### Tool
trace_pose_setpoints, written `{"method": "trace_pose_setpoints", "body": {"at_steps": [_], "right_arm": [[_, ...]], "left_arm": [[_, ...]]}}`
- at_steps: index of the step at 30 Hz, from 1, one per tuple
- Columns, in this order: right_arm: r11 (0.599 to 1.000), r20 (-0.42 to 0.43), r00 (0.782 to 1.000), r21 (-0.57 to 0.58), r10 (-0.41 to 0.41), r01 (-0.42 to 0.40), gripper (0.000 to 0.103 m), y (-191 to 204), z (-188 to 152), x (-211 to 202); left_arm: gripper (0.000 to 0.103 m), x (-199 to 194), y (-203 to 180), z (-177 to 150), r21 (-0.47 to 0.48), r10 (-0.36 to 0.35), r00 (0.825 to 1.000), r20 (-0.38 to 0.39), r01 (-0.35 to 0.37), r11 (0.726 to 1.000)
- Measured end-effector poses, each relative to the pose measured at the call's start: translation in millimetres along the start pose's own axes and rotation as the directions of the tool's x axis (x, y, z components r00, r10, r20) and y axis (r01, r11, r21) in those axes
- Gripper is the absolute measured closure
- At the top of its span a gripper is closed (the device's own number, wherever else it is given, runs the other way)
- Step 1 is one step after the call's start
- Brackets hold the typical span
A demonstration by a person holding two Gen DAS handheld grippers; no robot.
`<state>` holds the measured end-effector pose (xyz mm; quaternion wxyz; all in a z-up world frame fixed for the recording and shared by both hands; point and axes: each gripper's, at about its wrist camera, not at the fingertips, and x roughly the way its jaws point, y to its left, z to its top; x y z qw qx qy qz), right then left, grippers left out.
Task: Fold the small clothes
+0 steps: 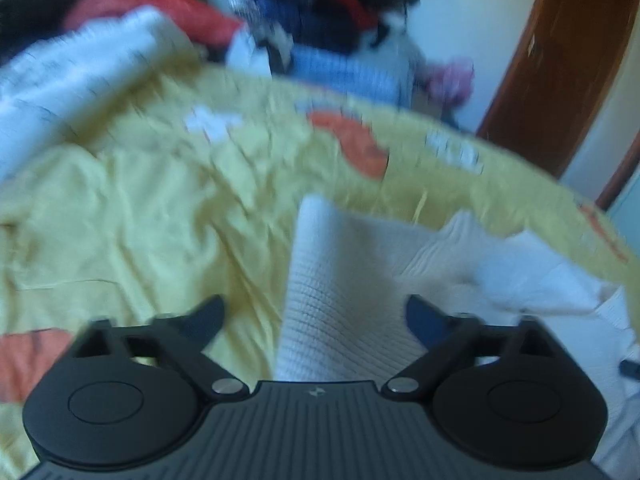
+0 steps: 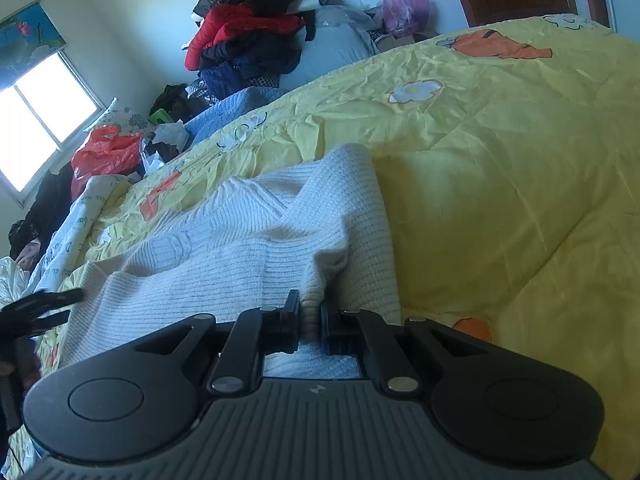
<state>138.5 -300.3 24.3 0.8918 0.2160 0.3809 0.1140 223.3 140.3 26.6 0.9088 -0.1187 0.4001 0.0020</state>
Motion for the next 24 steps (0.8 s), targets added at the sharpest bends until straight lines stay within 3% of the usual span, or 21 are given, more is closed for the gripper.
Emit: {"method": "trace_pose_setpoints", "body": {"at_steps": [1, 3, 4, 7, 8, 10, 13, 14, 15, 19, 20, 22, 23, 24], "right_arm": [[1.0, -0.002, 1.0, -0.005, 0.004, -0.004, 0.092, 1, 1, 0], [0.999, -0.003, 1.0, -0.047, 0.001, -0.001, 0.092, 9, 3, -1], [0.997, 0.011, 1.0, -0.076, 0.0, 0.001, 0.092, 14, 6, -6], [0.993, 0.107, 0.991, -0.099, 0.074, -0.064, 0.094, 26, 17, -29], [0.994, 0.102, 0.993, -0.098, 0.06, -0.05, 0.094, 23, 19, -25], [0.997, 0.021, 1.0, -0.076, -0.024, 0.025, 0.094, 12, 15, 0], [0.997, 0.024, 0.999, -0.076, -0.033, 0.034, 0.094, 15, 4, 8], [0.997, 0.029, 0.999, -0.067, -0.034, 0.036, 0.094, 15, 4, 8], [0.998, 0.036, 0.999, -0.055, -0.031, 0.033, 0.085, 13, 4, 7], [1.0, 0.054, 0.998, -0.013, -0.013, 0.014, 0.076, 8, 8, -8], [1.0, 0.087, 0.996, -0.014, -0.02, 0.022, 0.068, 9, 9, -16], [0.998, 0.159, 0.986, -0.037, -0.042, 0.048, 0.063, 15, 13, -31], [0.997, 0.194, 0.98, -0.055, -0.048, 0.06, 0.063, 21, 16, -36], [0.996, 0.206, 0.978, -0.071, -0.041, 0.056, 0.063, 27, 20, -34]], "left_arm": [[0.054, 8, 0, 1, 0.003, 0.001, 1.0, -0.019, -0.001, 1.0], [0.088, 10, -1, 8, -0.012, -0.015, 1.0, -0.008, 0.015, 1.0], [0.088, 7, -4, 13, -0.009, -0.018, 1.0, -0.002, 0.018, 1.0], [0.089, -9, -13, 18, 0.072, 0.023, 0.992, 0.122, -0.032, 0.997], [0.09, -4, -12, 16, 0.095, 0.069, 0.989, 0.132, -0.082, 0.992], [0.09, 13, -6, 6, 0.083, 0.096, 0.993, 0.073, -0.102, 0.991], [0.09, 12, -8, -2, 0.079, 0.111, 0.987, 0.119, -0.121, 0.989], [0.089, 11, -9, -2, 0.084, 0.116, 0.986, 0.121, -0.127, 0.988], [0.085, 10, -11, -2, 0.101, 0.125, 0.984, 0.125, -0.138, 0.985], [0.078, -14, -21, -2, 0.177, 0.162, 0.969, 0.187, -0.196, 0.965], [0.077, -24, -24, -1, 0.19, 0.165, 0.963, 0.214, -0.207, 0.96], [0.069, -49, -32, -6, 0.201, 0.159, 0.938, 0.309, -0.228, 0.953], [0.055, -59, -36, -9, 0.203, 0.131, 0.929, 0.346, -0.211, 0.956], [0.032, -65, -40, -12, 0.205, 0.098, 0.926, 0.366, -0.182, 0.962]]}}
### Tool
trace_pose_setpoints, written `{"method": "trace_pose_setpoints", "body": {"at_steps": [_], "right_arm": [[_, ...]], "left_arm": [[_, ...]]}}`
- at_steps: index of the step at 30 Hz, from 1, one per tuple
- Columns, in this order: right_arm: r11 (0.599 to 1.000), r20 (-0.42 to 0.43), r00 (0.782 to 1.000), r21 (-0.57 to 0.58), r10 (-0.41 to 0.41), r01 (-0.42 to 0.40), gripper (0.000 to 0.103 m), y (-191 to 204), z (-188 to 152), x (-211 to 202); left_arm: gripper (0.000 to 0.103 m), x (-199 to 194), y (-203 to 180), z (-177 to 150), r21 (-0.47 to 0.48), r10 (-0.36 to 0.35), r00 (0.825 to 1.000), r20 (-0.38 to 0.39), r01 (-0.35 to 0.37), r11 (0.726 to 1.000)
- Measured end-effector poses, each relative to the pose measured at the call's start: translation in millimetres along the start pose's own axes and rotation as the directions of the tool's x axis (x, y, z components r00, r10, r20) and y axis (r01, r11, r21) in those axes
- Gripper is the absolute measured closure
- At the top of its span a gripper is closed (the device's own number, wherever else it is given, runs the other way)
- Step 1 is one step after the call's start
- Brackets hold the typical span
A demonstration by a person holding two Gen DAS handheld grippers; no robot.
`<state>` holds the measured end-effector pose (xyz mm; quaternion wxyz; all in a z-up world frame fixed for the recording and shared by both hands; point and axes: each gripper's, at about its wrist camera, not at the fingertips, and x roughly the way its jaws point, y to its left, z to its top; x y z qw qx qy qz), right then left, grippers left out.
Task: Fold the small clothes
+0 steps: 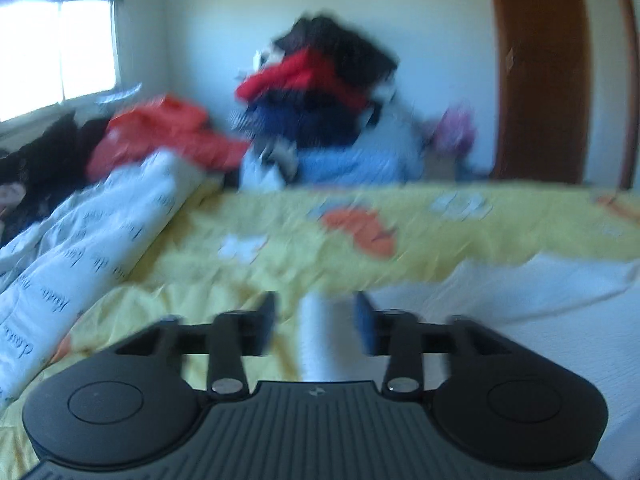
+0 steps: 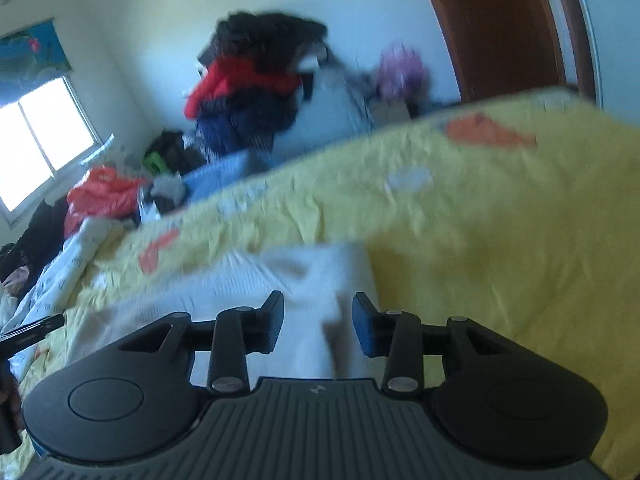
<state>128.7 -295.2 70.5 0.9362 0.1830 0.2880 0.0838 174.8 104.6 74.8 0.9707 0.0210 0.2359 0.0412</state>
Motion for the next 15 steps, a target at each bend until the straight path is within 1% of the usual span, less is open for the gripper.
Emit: {"method": "trace_pose_setpoints", "body": {"at_steps": [1, 2, 4, 5, 7, 8, 9, 10, 11, 12, 13, 14, 15], "right_arm": [[1.0, -0.004, 1.0, -0.018, 0.013, -0.013, 0.063, 7, 3, 5], [0.999, -0.018, 1.0, -0.041, 0.019, -0.02, 0.063, 16, 4, 13], [0.995, -0.064, 0.998, -0.096, 0.017, -0.023, 0.058, 32, 1, 32], [0.991, -0.095, 0.995, -0.13, -0.003, -0.009, 0.061, 39, -4, 45], [0.978, -0.14, 0.986, -0.203, -0.088, 0.058, 0.062, 42, -18, 66], [0.971, -0.122, 0.989, -0.233, -0.089, 0.059, 0.063, 39, -26, 68], [0.965, -0.091, 0.994, -0.259, -0.062, 0.037, 0.063, 33, -32, 67], [0.965, -0.072, 0.997, -0.262, -0.038, 0.018, 0.064, 30, -37, 65], [0.967, -0.058, 0.998, -0.255, -0.019, 0.004, 0.064, 25, -40, 63], [0.97, -0.051, 0.999, -0.244, -0.009, -0.003, 0.064, 22, -41, 63], [0.968, -0.05, 0.999, -0.251, -0.016, 0.003, 0.064, 24, -41, 64], [0.963, -0.047, 0.998, -0.268, -0.029, 0.015, 0.064, 28, -41, 65], [0.958, -0.041, 0.998, -0.287, -0.043, 0.029, 0.064, 31, -41, 66]], "left_arm": [[0.023, -2, -6, -1, -0.006, -0.026, 1.0, 0.007, 0.026, 1.0], [0.021, 0, -13, -3, -0.002, -0.045, 0.999, 0.003, 0.045, 0.999], [0.021, 11, -29, -12, 0.02, -0.055, 0.998, -0.038, 0.056, 0.998], [0.021, 20, -33, -17, 0.017, -0.049, 0.996, -0.075, 0.05, 0.999], [0.021, 40, -32, -32, 0.009, -0.041, 0.986, -0.164, 0.043, 0.999], [0.021, 48, -29, -41, 0.023, -0.028, 0.982, -0.184, 0.033, 0.999], [0.021, 48, -23, -49, 0.012, -0.048, 0.987, -0.156, 0.05, 0.999], [0.021, 48, -19, -49, -0.01, -0.059, 0.986, -0.153, 0.058, 0.998], [0.02, 51, -16, -49, -0.022, -0.055, 0.986, -0.158, 0.052, 0.998], [0.018, 56, -15, -48, -0.025, -0.048, 0.985, -0.166, 0.045, 0.999], [0.014, 56, -18, -49, -0.016, -0.033, 0.985, -0.167, 0.03, 0.999], [0.009, 59, -21, -49, -0.001, 0.005, 0.985, -0.174, -0.005, 1.0], [0.009, 58, -24, -49, 0.009, 0.028, 0.984, -0.173, -0.027, 1.0]]}}
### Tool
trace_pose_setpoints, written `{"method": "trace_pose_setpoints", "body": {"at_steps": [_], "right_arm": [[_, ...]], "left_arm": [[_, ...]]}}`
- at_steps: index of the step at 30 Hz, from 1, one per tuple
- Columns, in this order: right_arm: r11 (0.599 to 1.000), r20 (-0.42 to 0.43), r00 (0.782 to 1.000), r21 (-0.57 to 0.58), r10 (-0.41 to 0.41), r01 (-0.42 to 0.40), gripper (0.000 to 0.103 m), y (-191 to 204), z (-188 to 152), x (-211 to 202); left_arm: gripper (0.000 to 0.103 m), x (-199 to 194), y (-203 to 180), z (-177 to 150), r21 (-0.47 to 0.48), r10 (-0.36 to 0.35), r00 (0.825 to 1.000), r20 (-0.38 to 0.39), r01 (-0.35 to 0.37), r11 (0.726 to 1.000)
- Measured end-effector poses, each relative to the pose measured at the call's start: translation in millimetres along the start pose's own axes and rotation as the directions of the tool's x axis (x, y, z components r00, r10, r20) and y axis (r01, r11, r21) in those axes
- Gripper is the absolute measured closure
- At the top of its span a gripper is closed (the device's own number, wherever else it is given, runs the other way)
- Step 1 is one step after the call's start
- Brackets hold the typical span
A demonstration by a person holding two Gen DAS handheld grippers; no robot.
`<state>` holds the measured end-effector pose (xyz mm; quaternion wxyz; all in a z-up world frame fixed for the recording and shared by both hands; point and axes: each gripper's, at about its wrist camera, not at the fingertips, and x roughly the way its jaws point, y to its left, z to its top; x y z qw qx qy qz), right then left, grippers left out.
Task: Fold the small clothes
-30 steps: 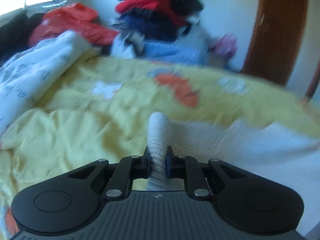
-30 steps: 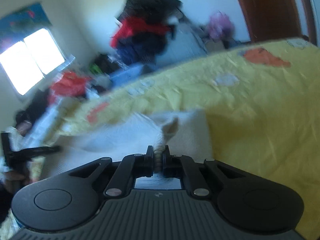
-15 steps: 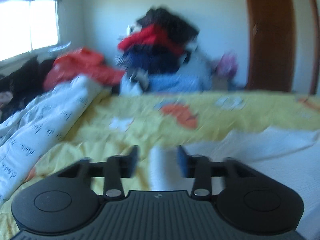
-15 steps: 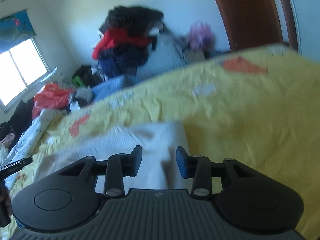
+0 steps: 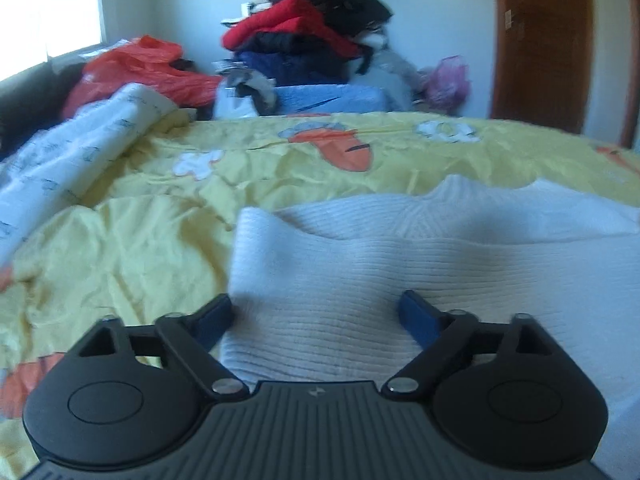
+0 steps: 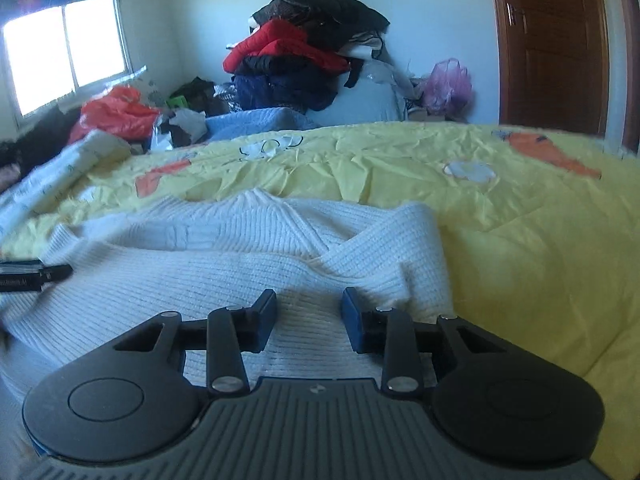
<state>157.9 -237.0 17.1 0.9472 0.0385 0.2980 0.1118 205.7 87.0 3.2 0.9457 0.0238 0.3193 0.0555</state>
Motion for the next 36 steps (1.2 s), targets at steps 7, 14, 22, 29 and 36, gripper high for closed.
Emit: {"method": "trace_pose_setpoints", "body": {"at_steps": [7, 14, 22, 29, 36], "right_arm": [[0.999, 0.059, 0.998, 0.019, -0.029, 0.028, 0.022, 29, -10, -55], [0.988, 0.004, 0.993, -0.101, -0.119, 0.119, 0.025, 40, -29, -48], [0.989, -0.054, 0.989, -0.043, -0.141, 0.139, 0.024, 36, -42, -67], [0.993, -0.015, 0.993, -0.01, -0.119, 0.119, 0.017, 41, -45, -81], [0.986, -0.019, 0.99, -0.087, -0.142, 0.14, 0.011, 41, -57, -69]], "left_arm": [[0.01, -76, -18, -18, -0.024, -0.113, 0.993, 0.036, 0.114, 0.993], [0.001, -71, -24, -43, -0.029, -0.16, 0.987, 0.021, 0.161, 0.987], [0.001, -72, -21, -45, -0.031, -0.166, 0.986, 0.029, 0.167, 0.985], [0.001, -72, -22, -46, -0.035, -0.165, 0.986, 0.031, 0.166, 0.985], [0.001, -104, -30, -55, 0.009, -0.103, 0.995, 0.013, 0.103, 0.995]]}}
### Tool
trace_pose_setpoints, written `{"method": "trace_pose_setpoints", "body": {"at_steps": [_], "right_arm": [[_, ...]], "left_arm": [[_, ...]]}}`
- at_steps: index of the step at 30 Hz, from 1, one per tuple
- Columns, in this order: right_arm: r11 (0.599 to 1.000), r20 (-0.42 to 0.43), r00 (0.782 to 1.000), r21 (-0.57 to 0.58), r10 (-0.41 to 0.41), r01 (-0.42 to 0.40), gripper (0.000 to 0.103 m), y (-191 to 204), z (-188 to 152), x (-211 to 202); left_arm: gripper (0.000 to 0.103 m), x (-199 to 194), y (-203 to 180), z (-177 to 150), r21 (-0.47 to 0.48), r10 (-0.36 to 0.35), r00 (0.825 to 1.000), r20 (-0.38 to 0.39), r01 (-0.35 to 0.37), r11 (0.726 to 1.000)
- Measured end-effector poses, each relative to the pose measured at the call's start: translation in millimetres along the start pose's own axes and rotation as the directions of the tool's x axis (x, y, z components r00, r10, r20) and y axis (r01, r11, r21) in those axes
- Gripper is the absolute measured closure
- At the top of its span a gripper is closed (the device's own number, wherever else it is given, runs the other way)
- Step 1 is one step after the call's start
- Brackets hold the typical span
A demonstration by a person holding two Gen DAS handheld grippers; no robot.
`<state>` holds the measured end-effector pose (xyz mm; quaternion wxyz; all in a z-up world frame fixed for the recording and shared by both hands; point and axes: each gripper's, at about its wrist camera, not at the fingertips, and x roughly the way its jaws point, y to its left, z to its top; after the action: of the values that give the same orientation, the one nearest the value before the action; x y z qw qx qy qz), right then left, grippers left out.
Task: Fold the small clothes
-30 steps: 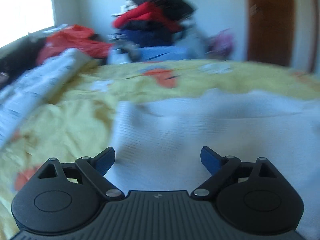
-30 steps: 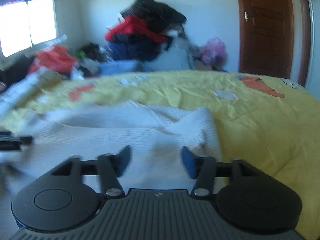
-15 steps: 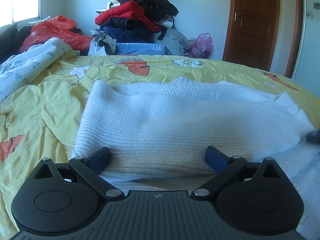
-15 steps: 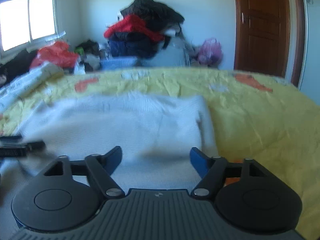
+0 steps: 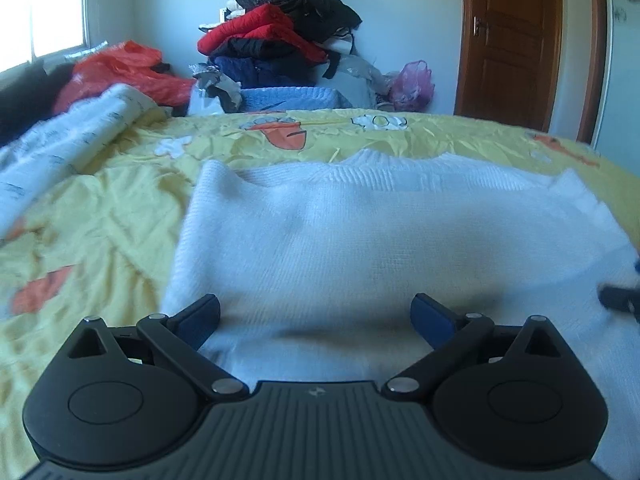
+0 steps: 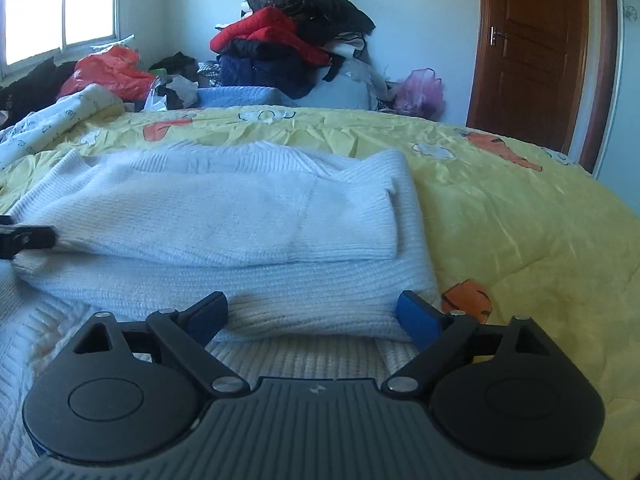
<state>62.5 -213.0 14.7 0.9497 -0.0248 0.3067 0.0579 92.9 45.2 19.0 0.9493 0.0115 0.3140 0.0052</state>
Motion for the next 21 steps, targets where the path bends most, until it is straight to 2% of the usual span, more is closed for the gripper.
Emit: {"method": "trace_pose_setpoints", "body": {"at_steps": [4, 7, 10, 11, 13, 15, 18, 21], "right_arm": [[1.0, 0.001, 1.0, 0.001, 0.001, -0.001, 0.01, 0, -1, -1], [1.0, 0.004, 1.0, -0.003, -0.007, 0.007, 0.01, 2, -1, -2], [0.997, 0.012, 0.997, -0.005, -0.076, 0.076, 0.007, 10, -4, -16], [0.996, -0.01, 0.996, 0.011, -0.087, 0.087, 0.006, 12, -8, -23], [0.998, -0.036, 0.998, 0.022, -0.056, 0.057, 0.002, 12, -22, -36], [0.997, -0.052, 0.995, 0.0, -0.083, 0.083, 0.001, 11, -38, -45], [0.996, -0.058, 0.995, 0.037, -0.075, 0.077, 0.001, 5, -47, -59], [0.996, -0.058, 0.995, 0.035, -0.075, 0.077, 0.001, 4, -53, -63]], "left_arm": [[0.001, -22, 4, -23, -0.042, -0.123, 0.99, -0.063, 0.121, 0.992], [0.0, -25, 6, -37, -0.019, -0.114, 0.992, -0.048, 0.113, 0.993], [0.0, -24, 10, -38, -0.051, -0.124, 0.991, -0.044, 0.122, 0.991], [0.0, -25, 9, -38, -0.045, -0.121, 0.992, -0.045, 0.119, 0.992], [0.0, -25, 6, -39, -0.039, -0.114, 0.993, -0.043, 0.112, 0.993], [0.0, -25, 5, -39, -0.034, -0.109, 0.993, -0.044, 0.108, 0.994], [0.0, -25, 3, -39, -0.02, -0.097, 0.994, -0.052, 0.096, 0.995], [0.0, -35, -3, -42, 0.005, -0.044, 0.996, -0.079, 0.044, 0.999]]}}
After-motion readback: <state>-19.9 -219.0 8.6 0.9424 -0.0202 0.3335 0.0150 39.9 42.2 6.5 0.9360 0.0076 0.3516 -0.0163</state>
